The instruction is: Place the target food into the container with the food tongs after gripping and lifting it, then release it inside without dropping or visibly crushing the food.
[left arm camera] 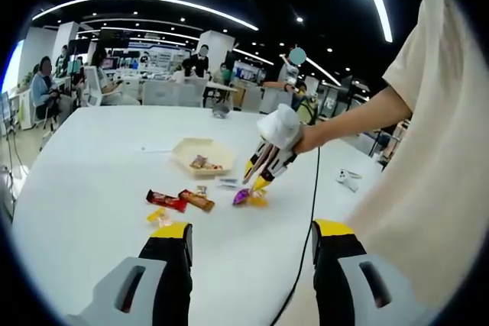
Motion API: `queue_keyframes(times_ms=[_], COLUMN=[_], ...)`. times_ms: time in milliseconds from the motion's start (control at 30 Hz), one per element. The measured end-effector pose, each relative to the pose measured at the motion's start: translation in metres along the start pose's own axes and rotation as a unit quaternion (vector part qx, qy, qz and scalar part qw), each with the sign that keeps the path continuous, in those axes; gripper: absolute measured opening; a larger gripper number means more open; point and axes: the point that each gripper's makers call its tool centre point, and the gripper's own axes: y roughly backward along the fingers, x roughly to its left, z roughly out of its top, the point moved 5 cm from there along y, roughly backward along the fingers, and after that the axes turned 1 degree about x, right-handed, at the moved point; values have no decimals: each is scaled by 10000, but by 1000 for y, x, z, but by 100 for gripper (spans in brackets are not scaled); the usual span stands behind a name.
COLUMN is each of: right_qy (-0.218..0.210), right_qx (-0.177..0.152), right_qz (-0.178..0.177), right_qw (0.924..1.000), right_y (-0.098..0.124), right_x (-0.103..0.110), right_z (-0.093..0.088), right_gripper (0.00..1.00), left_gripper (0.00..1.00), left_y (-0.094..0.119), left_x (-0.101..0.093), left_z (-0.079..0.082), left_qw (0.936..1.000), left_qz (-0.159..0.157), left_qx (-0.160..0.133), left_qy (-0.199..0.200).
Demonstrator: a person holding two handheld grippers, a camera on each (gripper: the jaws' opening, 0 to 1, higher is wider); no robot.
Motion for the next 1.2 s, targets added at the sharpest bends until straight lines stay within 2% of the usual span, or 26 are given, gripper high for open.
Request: queue_keyframes(times_ms=[200, 267, 300, 633, 1200], right_qy=[35, 265, 533, 568, 637], right_qx=[-2, 131, 276, 263, 368], right_qz=[36, 69, 71, 154, 352], right_qw=[10000, 9995, 9982, 9979, 9967], right_y=[-3, -7, -8, -16, -25], right_x=[0, 0, 0, 0, 0], right_z=[1, -1, -2, 1, -4], right_gripper=[24, 25, 25, 25, 25], left_gripper=[62, 62, 62, 61, 61], left_y=[0, 1, 1, 4, 3], left_x=[0, 0, 1, 3, 4], left_z=[1, 0, 0, -2, 0], left_qw=[10000, 10000, 10000, 9999, 9997], left_qz=[13, 15, 32, 103, 150], left_qx=[-2, 10, 18, 57, 20], left_qy=[8, 8, 18, 91, 200])
